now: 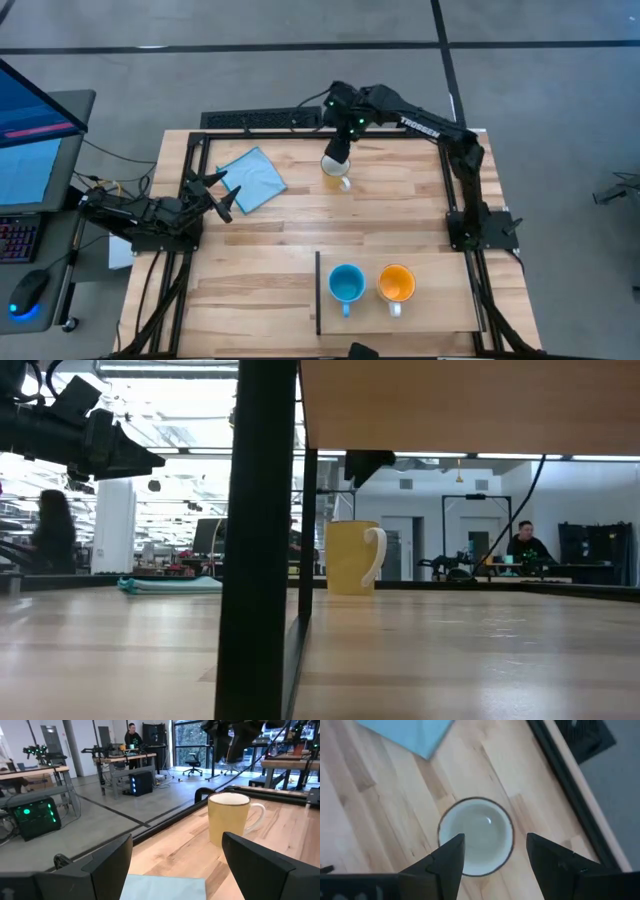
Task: Stack small to large cups/mugs on shelf
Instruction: Put the yellow mug on the shelf
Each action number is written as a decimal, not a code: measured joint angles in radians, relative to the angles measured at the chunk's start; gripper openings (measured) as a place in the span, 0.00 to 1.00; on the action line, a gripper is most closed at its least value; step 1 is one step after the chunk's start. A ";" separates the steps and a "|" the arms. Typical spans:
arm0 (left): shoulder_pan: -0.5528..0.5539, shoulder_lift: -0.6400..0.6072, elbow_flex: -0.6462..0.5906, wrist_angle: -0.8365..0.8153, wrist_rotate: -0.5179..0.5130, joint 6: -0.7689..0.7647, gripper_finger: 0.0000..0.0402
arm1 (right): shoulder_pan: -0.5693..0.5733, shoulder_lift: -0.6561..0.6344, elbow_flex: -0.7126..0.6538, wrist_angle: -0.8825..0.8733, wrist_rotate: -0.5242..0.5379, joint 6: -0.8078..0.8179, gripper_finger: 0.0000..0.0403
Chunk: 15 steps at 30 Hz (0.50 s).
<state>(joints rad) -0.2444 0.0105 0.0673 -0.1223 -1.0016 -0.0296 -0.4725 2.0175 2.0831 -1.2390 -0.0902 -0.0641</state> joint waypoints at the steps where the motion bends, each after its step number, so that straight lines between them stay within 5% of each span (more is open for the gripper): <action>1: 0.000 0.000 0.000 0.000 0.000 0.000 0.75 | 0.002 0.007 0.000 0.000 0.017 0.012 0.58; 15: 0.000 0.000 0.000 0.000 0.000 0.000 0.75 | 0.006 0.034 0.001 -0.076 0.097 0.299 0.55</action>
<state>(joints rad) -0.2443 0.0105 0.0673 -0.1223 -1.0016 -0.0297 -0.4667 2.0510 2.0838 -1.3150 0.0070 0.2348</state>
